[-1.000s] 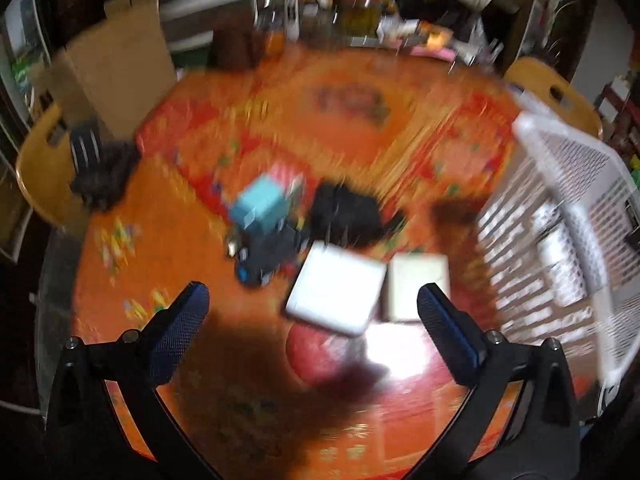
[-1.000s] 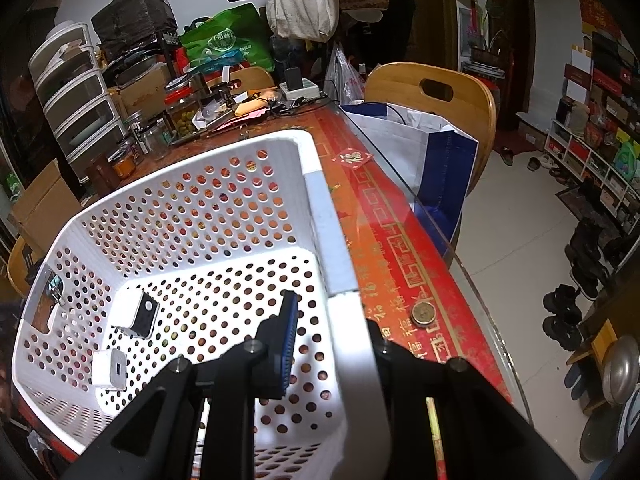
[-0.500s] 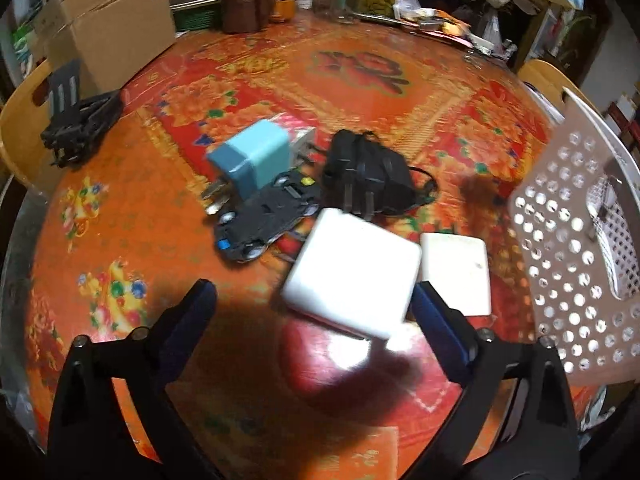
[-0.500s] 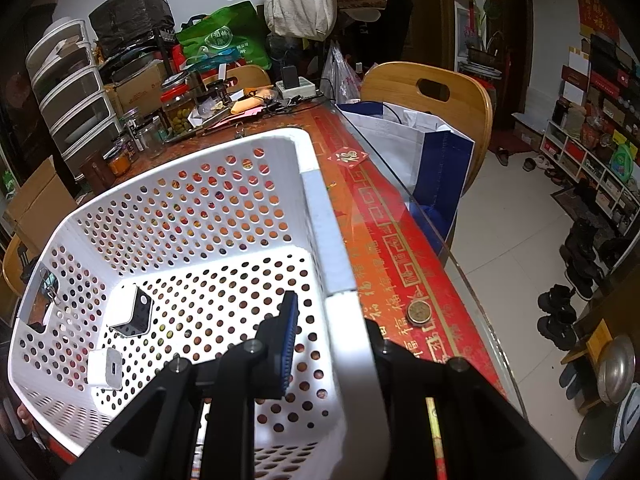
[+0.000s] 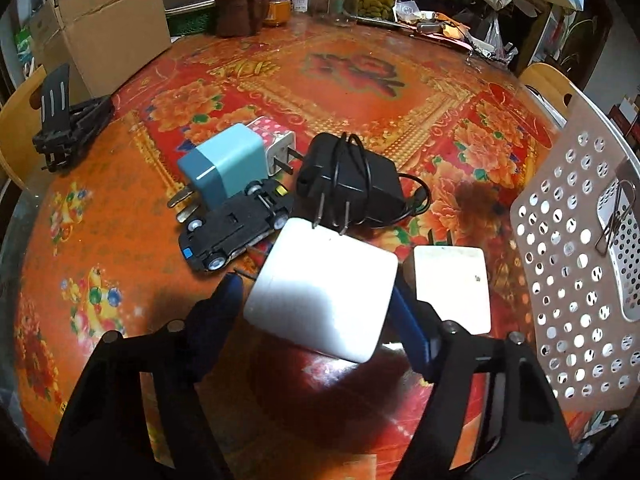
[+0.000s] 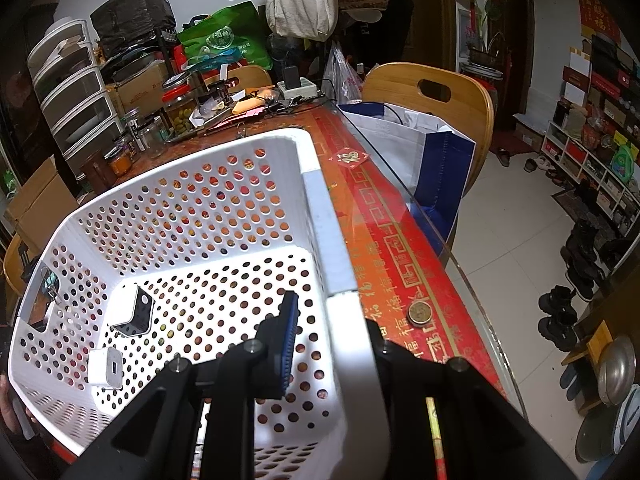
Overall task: Organize rigid objects
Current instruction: 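Grasp another white charger cube with the left tool and lift it, then carry the white cube into the basket and open the left tool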
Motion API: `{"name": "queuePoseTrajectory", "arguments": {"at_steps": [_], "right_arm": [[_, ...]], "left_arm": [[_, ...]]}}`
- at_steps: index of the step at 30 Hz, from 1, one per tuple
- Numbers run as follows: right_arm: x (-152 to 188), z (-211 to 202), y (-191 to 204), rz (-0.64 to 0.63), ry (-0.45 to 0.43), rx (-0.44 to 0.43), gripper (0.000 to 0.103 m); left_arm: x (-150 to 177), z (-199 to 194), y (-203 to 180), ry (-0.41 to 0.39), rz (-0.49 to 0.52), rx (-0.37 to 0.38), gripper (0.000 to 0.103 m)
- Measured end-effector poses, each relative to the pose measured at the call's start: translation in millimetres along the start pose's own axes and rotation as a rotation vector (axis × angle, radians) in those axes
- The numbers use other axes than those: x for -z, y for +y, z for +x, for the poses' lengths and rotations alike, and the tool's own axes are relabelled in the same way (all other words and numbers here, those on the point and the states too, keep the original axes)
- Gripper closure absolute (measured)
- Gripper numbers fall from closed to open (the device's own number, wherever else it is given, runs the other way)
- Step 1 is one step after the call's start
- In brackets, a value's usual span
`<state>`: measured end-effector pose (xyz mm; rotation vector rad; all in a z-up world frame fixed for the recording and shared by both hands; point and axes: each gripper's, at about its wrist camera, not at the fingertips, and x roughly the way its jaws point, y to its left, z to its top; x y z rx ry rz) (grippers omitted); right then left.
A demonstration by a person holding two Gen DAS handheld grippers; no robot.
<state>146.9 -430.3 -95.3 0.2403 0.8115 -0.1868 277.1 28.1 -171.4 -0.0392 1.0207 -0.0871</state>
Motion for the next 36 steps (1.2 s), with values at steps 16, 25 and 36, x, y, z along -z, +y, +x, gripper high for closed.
{"name": "queuePoseTrajectory", "arguments": {"at_steps": [16,25,36], "right_arm": [[0,0,1,0.001,-0.001,-0.001,0.084],[0,1,1,-0.002,-0.001,-0.003,0.084],[1,2,0,-0.011,-0.003,-0.010,0.084]], "left_arm": [[19,-41,9,-0.149,0.023,-0.006,0.040],[9,-77,13,-0.196,0.015,-0.019,0.041],[-12,-110,-12,-0.243,0.055,0.000,0.041]]}}
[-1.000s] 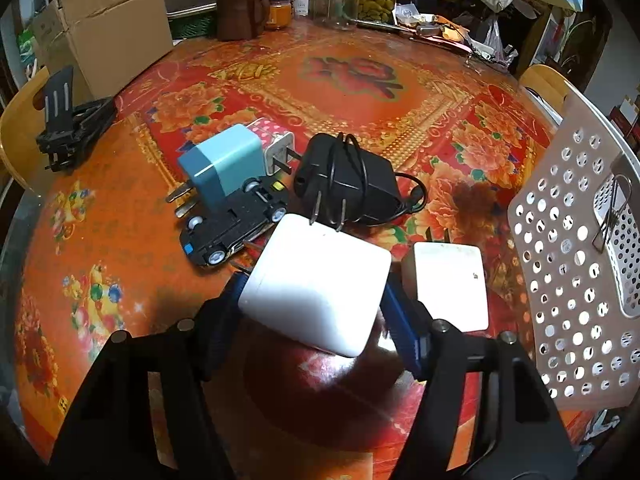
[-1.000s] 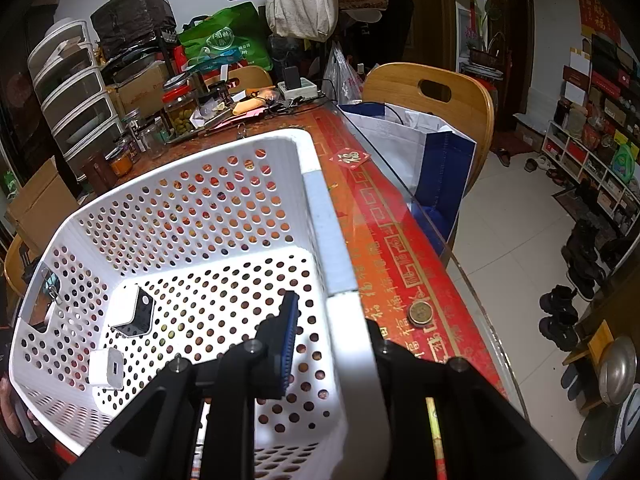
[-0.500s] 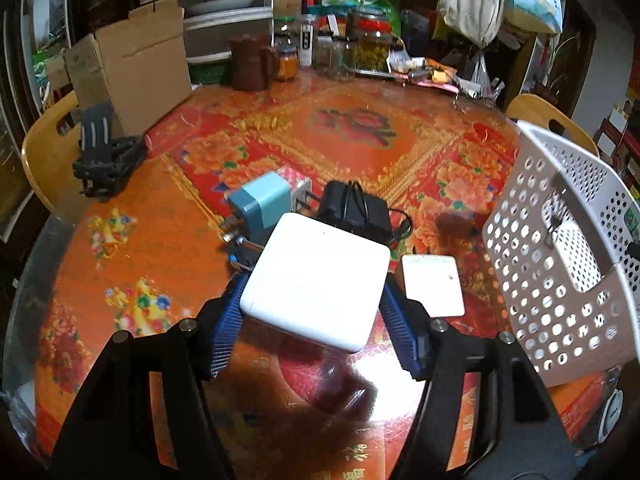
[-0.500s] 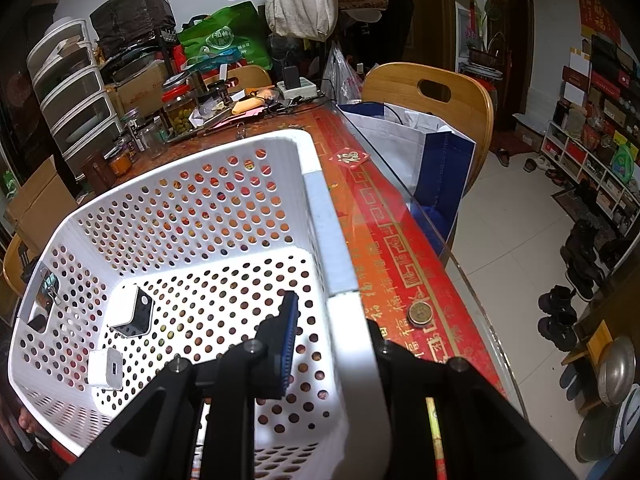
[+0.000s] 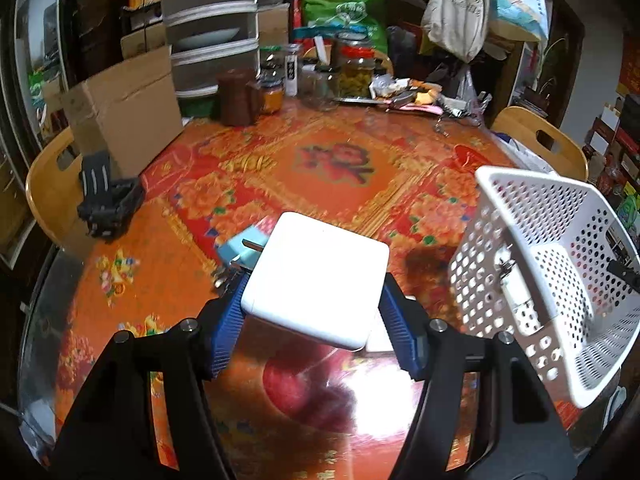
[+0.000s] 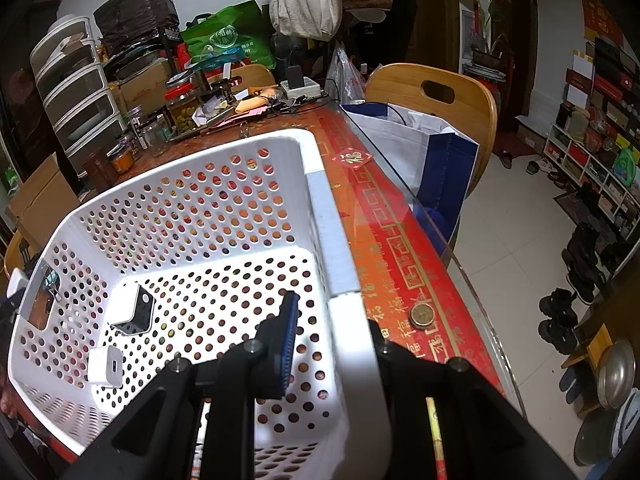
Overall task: Organize rigid objects
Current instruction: 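Carry the white cube into the basket and open the left tool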
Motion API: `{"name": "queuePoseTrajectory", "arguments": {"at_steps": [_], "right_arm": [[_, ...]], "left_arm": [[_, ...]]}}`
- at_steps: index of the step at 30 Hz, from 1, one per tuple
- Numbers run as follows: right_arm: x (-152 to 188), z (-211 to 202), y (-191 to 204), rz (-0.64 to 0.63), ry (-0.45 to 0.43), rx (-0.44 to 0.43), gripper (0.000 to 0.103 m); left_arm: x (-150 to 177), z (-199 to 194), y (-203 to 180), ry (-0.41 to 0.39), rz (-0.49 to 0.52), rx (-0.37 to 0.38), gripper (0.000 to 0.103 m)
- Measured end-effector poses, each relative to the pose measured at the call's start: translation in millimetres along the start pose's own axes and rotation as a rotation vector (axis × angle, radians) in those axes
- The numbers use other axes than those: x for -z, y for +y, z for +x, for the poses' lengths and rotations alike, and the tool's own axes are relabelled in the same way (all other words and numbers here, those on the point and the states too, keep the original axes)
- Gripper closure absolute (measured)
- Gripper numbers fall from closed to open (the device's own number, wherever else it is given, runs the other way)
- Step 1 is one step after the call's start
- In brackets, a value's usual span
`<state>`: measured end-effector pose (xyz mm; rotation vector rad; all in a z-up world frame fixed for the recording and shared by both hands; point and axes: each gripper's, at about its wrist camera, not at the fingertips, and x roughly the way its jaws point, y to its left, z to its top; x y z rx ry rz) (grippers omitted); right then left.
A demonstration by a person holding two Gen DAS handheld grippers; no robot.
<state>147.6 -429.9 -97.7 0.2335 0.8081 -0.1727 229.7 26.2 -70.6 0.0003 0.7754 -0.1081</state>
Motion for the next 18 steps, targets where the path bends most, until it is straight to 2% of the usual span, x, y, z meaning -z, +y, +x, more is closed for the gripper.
{"name": "queuePoseTrajectory", "arguments": {"at_steps": [9,18], "right_arm": [[-1,-1,-1,0.003,-0.001,-0.011,0.084],[-2,-1,-1,0.004,-0.003,-0.021,0.084]], "left_arm": [[-34,-19,-38,-0.024,0.046,0.014,0.042],[-71,-16,-98,0.015,0.122,0.062,0.042]]}}
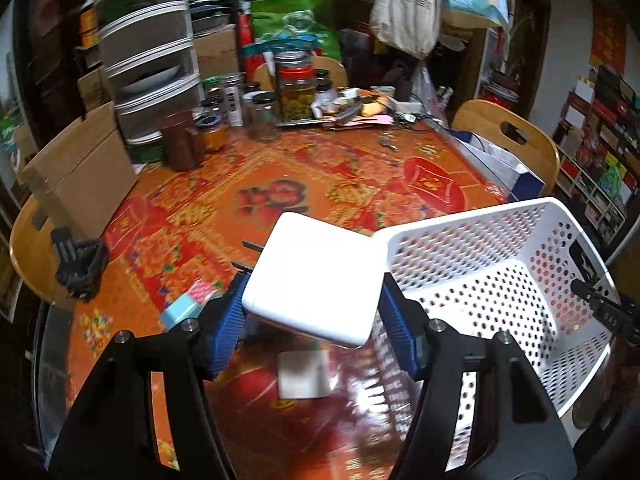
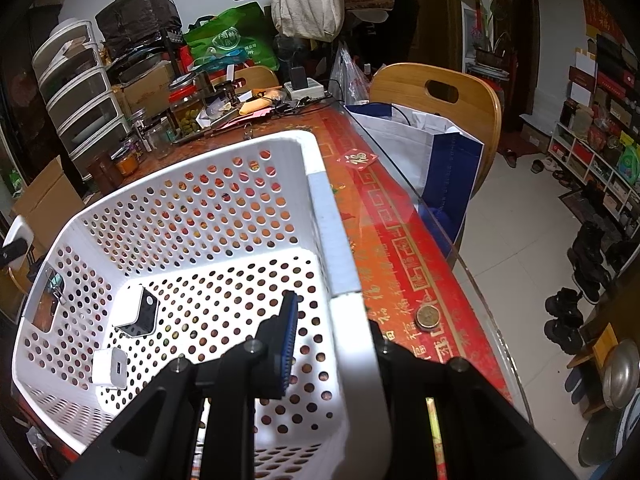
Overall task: Organize rigid objects
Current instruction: 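Carry the white cube into the basket and open the left tool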
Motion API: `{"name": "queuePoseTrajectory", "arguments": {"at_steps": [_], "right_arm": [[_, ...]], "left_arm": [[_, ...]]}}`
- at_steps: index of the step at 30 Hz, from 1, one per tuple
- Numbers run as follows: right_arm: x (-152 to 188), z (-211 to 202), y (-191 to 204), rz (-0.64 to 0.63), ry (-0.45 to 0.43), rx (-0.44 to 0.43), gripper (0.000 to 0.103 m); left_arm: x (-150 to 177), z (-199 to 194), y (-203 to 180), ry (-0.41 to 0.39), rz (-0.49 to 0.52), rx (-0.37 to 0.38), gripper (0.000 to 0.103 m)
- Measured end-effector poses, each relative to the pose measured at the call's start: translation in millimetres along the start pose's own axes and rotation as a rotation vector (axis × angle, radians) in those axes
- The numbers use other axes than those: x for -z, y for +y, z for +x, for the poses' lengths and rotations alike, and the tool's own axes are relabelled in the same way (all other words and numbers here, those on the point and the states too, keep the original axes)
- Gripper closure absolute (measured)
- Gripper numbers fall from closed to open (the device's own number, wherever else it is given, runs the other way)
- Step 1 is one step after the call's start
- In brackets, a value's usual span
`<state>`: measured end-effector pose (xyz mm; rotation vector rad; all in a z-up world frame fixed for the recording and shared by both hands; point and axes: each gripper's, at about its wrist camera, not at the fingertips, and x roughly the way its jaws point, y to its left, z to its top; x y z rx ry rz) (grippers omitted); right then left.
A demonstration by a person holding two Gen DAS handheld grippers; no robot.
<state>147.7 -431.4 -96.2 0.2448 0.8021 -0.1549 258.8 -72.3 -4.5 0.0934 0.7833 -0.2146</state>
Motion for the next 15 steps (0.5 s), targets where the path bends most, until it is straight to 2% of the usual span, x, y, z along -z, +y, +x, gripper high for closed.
{"name": "queuePoseTrajectory", "arguments": {"at_steps": [5,9,15], "right_arm": [[-1,1,0,0.000,0.000,-0.006,0.084],[-1,1,0,0.001,0.000,-0.007,0.084],[-1,1,1,-0.002,0.005,-0.008,0.084]], "left_arm": [[-17,14,-43,0.040,0.074,0.050,0.042],[-19,23,-72,0.061,0.111,0.065,0.042],[-16,46,-118,0.152,0.198,0.108,0.043]]}}
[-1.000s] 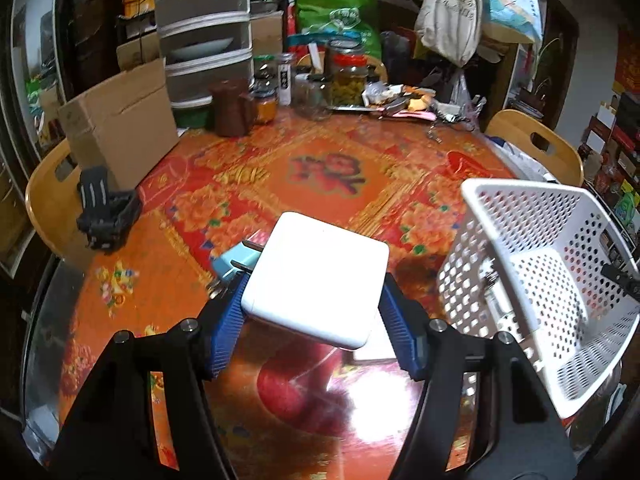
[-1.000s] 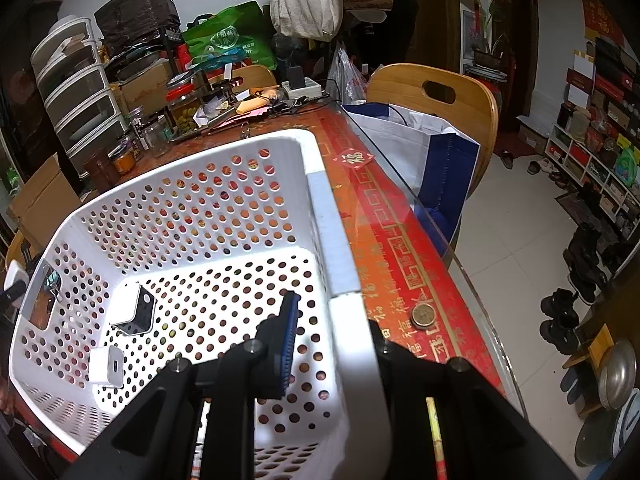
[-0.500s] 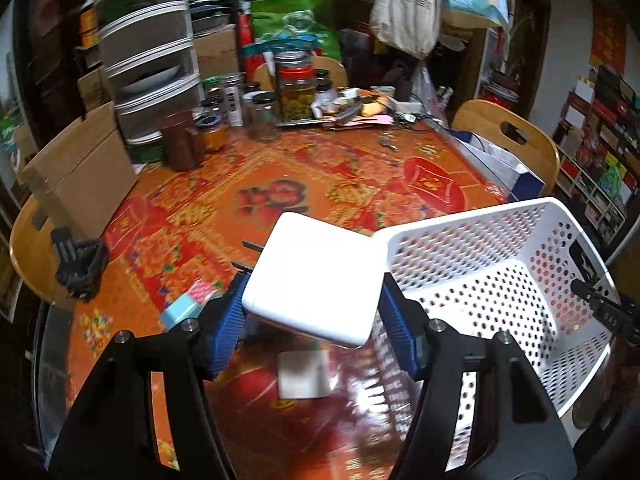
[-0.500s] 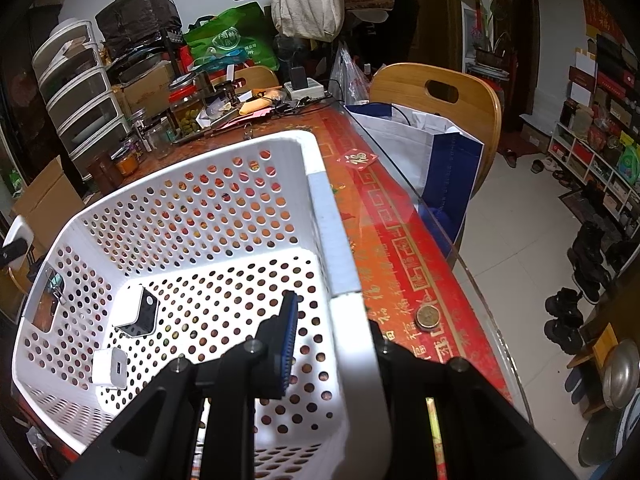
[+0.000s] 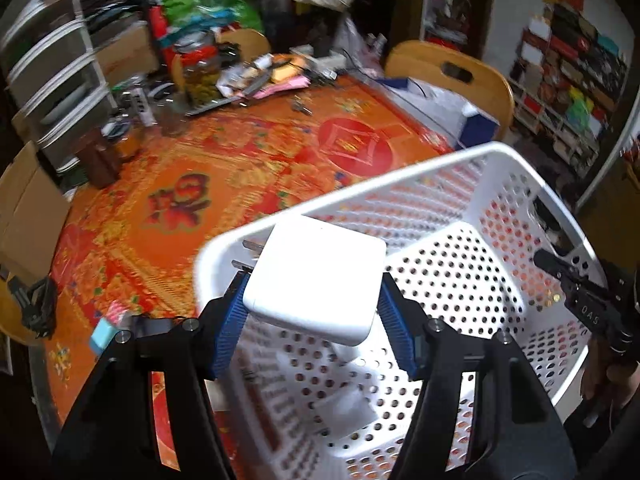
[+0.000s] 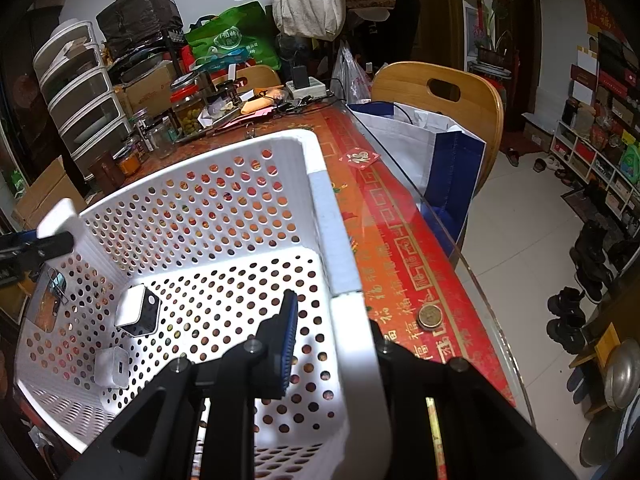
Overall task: Organize rigid objects
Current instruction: 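Carry the white cube into the basket and open the left tool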
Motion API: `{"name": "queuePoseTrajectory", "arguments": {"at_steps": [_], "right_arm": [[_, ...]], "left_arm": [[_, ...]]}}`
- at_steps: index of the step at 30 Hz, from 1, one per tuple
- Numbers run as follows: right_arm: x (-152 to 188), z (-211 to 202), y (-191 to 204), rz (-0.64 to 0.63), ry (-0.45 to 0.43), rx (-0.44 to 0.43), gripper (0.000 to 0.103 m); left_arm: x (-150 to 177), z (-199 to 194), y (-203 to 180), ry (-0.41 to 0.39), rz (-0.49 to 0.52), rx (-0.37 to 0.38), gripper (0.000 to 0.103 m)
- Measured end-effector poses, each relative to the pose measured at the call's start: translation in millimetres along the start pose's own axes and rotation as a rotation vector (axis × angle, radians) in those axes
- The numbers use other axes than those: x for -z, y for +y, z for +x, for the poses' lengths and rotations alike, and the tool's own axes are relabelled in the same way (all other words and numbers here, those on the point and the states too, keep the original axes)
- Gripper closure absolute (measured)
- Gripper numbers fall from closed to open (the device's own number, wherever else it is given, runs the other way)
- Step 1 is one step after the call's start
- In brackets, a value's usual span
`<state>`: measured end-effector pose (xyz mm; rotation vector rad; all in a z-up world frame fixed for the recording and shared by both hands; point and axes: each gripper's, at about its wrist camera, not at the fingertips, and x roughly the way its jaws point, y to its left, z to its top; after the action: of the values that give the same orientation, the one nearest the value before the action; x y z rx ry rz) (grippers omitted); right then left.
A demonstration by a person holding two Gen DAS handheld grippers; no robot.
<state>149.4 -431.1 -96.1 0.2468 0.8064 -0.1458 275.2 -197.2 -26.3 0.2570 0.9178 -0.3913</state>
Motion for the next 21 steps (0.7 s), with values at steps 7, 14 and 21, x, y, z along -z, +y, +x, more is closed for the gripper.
{"name": "queuePoseTrajectory", "arguments": {"at_steps": [7,14,21], "right_arm": [[0,0,1,0.000,0.003,-0.006,0.084],[0,1,1,-0.001,0.005,-0.008,0.084],[0,1,0,-0.002,0.007,-0.007,0.084]], "left_arm": [[-10,30,-43,0.104,0.138,0.018,0.043],[-14,66,-85,0.248,0.285,0.071,0.043],[-8,86,-101,0.337,0.367,0.131,0.042]]}}
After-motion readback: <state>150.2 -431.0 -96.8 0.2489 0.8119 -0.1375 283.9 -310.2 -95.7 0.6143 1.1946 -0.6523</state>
